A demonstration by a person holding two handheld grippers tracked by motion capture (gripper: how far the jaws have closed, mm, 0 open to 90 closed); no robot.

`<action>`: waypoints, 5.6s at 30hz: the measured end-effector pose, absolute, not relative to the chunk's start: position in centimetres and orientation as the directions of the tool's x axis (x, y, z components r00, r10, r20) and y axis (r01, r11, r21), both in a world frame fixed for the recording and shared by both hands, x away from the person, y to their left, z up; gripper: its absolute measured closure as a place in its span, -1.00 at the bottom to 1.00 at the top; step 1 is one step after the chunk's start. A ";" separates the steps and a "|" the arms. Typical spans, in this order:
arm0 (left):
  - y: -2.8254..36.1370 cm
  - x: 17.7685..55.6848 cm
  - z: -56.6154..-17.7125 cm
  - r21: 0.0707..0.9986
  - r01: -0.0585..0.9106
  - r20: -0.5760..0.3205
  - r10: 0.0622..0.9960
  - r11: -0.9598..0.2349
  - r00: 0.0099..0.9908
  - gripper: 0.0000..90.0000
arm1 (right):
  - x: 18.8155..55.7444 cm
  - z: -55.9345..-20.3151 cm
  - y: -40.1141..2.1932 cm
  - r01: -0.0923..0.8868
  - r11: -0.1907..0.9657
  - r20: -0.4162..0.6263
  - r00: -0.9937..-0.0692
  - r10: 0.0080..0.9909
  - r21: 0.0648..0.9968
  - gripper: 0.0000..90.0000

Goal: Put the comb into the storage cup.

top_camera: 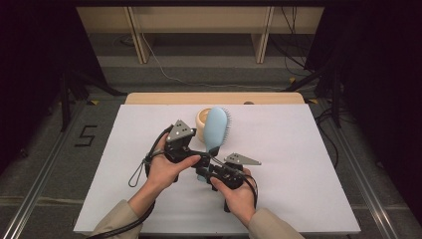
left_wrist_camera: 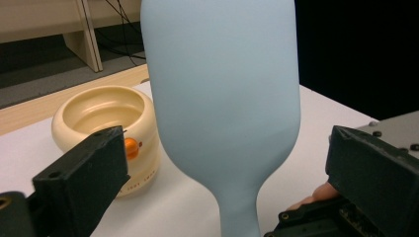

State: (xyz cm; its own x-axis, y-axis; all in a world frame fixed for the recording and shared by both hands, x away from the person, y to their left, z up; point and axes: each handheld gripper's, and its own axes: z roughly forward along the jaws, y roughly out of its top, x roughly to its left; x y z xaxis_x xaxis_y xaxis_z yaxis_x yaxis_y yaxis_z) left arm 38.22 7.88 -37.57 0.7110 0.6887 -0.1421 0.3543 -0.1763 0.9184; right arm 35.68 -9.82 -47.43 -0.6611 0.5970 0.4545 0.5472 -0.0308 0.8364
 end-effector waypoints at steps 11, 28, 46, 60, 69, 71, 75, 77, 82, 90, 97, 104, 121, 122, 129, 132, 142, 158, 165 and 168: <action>6.6 39.7 -35.9 0.924 0.343 -0.143 0.682 -0.168 0.717 -0.93 | 35.7 -47.3 -9.8 0.546 -0.033 0.455 -0.661 0.596 0.837 0.46; 5.2 41.9 -34.5 0.920 0.350 -0.140 0.688 -0.175 0.712 -0.93 | 35.6 -47.2 -9.8 0.542 -0.032 0.453 -0.666 0.593 0.839 0.46; 5.0 42.1 -34.0 0.923 0.346 -0.140 0.694 -0.166 0.706 -0.87 | 35.6 -47.3 -9.8 0.549 -0.033 0.459 -0.662 0.592 0.835 0.46; 5.0 42.4 -34.4 0.914 0.368 -0.149 0.702 -0.172 0.697 -0.76 | 35.6 -47.2 -9.9 0.541 -0.029 0.449 -0.665 0.597 0.840 0.46; 5.1 42.7 -34.7 0.894 0.423 -0.204 0.709 -0.146 0.675 -0.63 | 35.6 -47.2 -9.8 0.540 -0.030 0.448 -0.664 0.599 0.841 0.46; 5.1 42.7 -34.7 0.892 0.429 -0.208 0.707 -0.147 0.676 -0.62 | 35.6 -47.3 -9.8 0.538 -0.025 0.443 -0.666 0.601 0.843 0.46; 5.2 42.6 -34.7 0.889 0.433 -0.209 0.707 -0.150 0.675 -0.61 | 35.6 -47.3 -9.8 0.539 -0.018 0.441 -0.668 0.600 0.842 0.46; 5.2 42.5 -34.7 0.893 0.423 -0.203 0.704 -0.151 0.681 -0.61 | 35.6 -47.3 -9.7 0.541 -0.018 0.442 -0.667 0.600 0.841 0.46; 4.9 41.9 -34.7 0.908 0.383 -0.169 0.686 -0.171 0.708 -0.59 | 35.7 -47.3 -9.7 0.533 0.006 0.422 -0.677 0.603 0.846 0.45; 4.7 41.6 -34.6 0.911 0.369 -0.148 0.688 -0.185 0.710 -0.58 | 36.0 -47.2 -9.9 0.527 0.020 0.401 -0.671 0.624 0.850 0.34; 4.7 41.4 -34.6 0.913 0.361 -0.134 0.696 -0.190 0.705 -0.58 | 35.9 -47.1 -9.7 0.525 0.029 0.393 -0.671 0.628 0.850 0.18; 5.1 41.2 -34.3 0.924 0.332 -0.111 0.700 -0.188 0.705 -0.58 | 36.1 -47.0 -9.8 0.508 0.039 0.355 -0.654 0.668 0.861 -0.14; 5.8 41.1 -34.0 0.939 0.289 -0.069 0.718 -0.188 0.692 -0.57 | 36.2 -46.8 -10.1 0.459 0.106 0.238 -0.628 0.741 0.882 -0.53; 5.8 41.1 -33.9 0.939 0.287 -0.065 0.721 -0.190 0.690 -0.57 | 36.2 -46.8 -10.1 0.453 0.108 0.230 -0.626 0.745 0.885 -0.55; 6.2 41.2 -33.9 0.945 0.267 -0.039 0.745 -0.189 0.666 -0.57 | 36.2 -46.3 -10.3 0.419 0.130 0.180 -0.624 0.761 0.899 -0.64; 6.3 41.3 -33.8 0.947 0.261 -0.032 0.752 -0.188 0.659 -0.57 | 36.1 -46.1 -10.3 0.397 0.153 0.148 -0.629 0.763 0.905 -0.65; 7.1 41.6 -33.7 0.955 0.244 -0.021 0.780 -0.170 0.625 -0.57 | 35.9 -45.5 -10.8 0.344 0.195 0.086 -0.655 0.751 0.918 -0.65; 8.0 42.2 -33.5 0.962 0.231 -0.017 0.808 -0.148 0.589 -0.57 | 35.6 -45.0 -13.4 0.316 0.235 0.040 -0.668 0.743 0.919 -0.66; 8.4 42.4 -33.4 0.962 0.229 -0.012 0.815 -0.149 0.579 -0.57 | 35.8 -44.7 -15.3 0.308 0.227 0.033 -0.656 0.754 0.924 -0.66; 8.6 42.5 -33.3 0.962 0.229 -0.013 0.818 -0.146 0.575 -0.57 | 35.8 -44.6 -16.5 0.308 0.214 0.035 -0.638 0.769 0.927 -0.66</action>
State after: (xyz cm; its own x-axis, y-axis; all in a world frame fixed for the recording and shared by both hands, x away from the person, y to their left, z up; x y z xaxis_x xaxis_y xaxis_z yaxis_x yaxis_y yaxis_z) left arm 42.54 8.58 -33.32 0.5748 0.8182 -0.0128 0.2293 -0.1460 0.9624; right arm 35.77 -16.49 -44.56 -0.6384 0.7689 0.0348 0.3080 0.2137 0.9271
